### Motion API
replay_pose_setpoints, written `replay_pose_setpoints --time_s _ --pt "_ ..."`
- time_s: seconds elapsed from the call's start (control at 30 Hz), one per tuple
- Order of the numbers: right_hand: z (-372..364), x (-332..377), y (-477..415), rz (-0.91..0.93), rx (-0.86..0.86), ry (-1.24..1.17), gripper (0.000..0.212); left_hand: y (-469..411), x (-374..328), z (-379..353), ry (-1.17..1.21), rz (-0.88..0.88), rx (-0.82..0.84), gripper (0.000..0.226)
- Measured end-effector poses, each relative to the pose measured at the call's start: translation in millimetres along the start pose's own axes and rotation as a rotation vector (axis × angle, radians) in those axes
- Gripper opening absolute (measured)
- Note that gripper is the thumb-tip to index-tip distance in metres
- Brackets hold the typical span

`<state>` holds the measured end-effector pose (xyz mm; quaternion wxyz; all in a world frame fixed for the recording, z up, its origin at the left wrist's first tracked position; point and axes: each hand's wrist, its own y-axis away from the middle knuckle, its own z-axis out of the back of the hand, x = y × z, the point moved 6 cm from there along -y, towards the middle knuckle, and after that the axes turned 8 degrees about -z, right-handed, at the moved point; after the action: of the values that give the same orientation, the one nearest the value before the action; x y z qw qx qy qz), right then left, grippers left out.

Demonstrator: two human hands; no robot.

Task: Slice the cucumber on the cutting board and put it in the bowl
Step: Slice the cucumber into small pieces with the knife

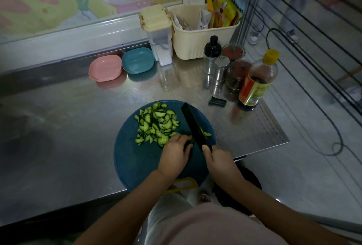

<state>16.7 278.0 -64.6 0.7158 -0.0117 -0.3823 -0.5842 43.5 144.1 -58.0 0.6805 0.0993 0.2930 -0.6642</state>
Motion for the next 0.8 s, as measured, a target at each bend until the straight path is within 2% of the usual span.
replay_pose_setpoints --time_s 0.33,0.6,0.73,0.8 --pt "1 2 9 0.01 -0.003 -0.03 0.04 1 -1 0 -0.012 -0.011 -0.008 0.019" --pt "-12 2 2 0.008 -0.054 0.096 0.033 2 1 -2 -0.002 -0.018 -0.008 0.021" --pt "-16 1 2 0.033 -0.053 0.101 0.038 6 1 -3 0.0 -0.049 0.006 0.026" --pt "-13 -1 1 0.006 -0.055 0.027 0.037 6 1 -2 0.003 -0.047 0.004 0.027"
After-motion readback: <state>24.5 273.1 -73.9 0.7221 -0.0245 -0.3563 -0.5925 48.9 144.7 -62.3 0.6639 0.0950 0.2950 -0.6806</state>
